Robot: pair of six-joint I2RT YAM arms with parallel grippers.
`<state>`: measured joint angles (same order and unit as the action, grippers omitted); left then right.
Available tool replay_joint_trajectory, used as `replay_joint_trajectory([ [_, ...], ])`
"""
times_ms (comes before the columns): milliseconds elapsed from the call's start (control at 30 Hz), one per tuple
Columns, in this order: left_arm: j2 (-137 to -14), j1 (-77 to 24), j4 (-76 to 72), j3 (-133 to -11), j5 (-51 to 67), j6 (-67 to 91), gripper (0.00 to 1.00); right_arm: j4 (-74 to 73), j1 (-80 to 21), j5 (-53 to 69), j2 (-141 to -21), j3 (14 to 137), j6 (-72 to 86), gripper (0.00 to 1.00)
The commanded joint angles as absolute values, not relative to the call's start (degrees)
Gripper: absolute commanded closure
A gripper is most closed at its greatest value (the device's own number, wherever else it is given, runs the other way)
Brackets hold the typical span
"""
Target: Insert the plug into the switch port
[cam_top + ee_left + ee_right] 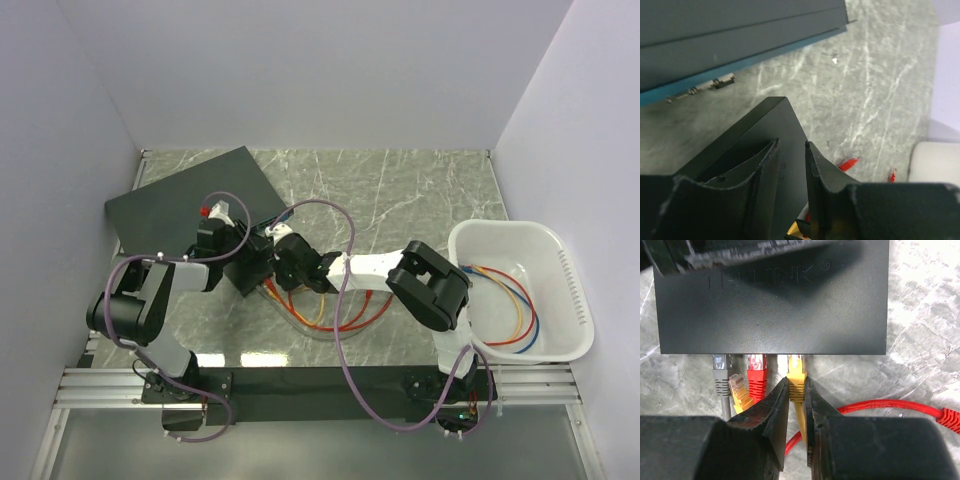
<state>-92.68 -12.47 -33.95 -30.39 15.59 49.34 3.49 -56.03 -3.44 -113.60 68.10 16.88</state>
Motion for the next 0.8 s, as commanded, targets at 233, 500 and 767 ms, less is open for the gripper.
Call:
replay_joint_trajectory([
  [233, -90.3, -11.5, -6.1, -40.2, 2.6, 42.9, 0.66, 7.3, -55.2, -5.1, -114.1, 67.6, 17.1, 1.0],
  [500, -91.6, -10.5, -0.2, -44.1, -1.6, 40.4, 0.66, 7.3, -55.3, -5.1, -114.7, 67.9, 17.1, 1.0],
  [767, -94.2, -10.5, -0.6, -44.0, 2.3, 39.4, 0.67, 8.3, -55.3, -5.7, -114.3, 67.8, 16.7, 1.0],
])
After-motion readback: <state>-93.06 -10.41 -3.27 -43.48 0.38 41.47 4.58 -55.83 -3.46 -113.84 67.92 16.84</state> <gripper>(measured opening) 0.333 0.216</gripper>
